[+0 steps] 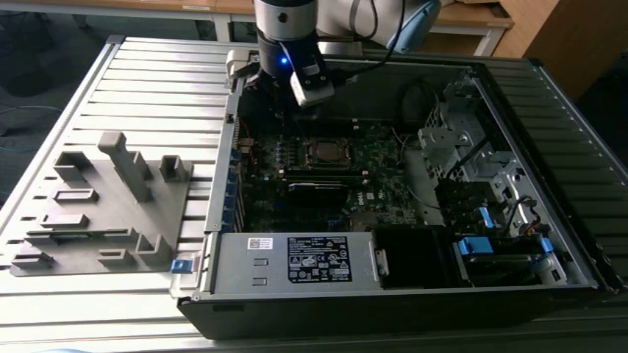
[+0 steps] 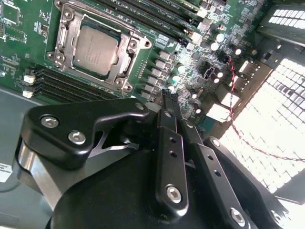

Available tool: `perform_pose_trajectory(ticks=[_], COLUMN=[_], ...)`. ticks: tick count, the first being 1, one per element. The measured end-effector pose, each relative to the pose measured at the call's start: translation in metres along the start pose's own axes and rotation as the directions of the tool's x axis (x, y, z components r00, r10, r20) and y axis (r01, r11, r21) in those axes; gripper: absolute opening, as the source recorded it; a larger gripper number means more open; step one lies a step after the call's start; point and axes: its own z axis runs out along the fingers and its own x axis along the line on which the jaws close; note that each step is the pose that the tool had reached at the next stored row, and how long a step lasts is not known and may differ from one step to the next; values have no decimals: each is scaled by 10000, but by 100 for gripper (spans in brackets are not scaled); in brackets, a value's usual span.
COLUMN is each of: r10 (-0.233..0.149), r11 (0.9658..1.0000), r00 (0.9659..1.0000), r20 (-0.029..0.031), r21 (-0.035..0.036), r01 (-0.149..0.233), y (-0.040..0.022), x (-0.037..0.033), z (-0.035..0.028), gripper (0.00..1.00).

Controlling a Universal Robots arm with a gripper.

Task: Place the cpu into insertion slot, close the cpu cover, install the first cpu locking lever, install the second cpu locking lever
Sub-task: 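Install the first cpu locking lever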

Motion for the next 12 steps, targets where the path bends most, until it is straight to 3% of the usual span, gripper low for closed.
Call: perform_pose_trajectory(ticks=[1,2,12], r10=[5,8,14], r11=[9999,9999,9998], r00=[10000,10000,10000], r20=[-9,-15,-17], r21=[-107,-167,-182], r01=[-5,-8,-15], y=[0,0,22], x=[0,1,45], z=[0,0,16], gripper=[11,11,11])
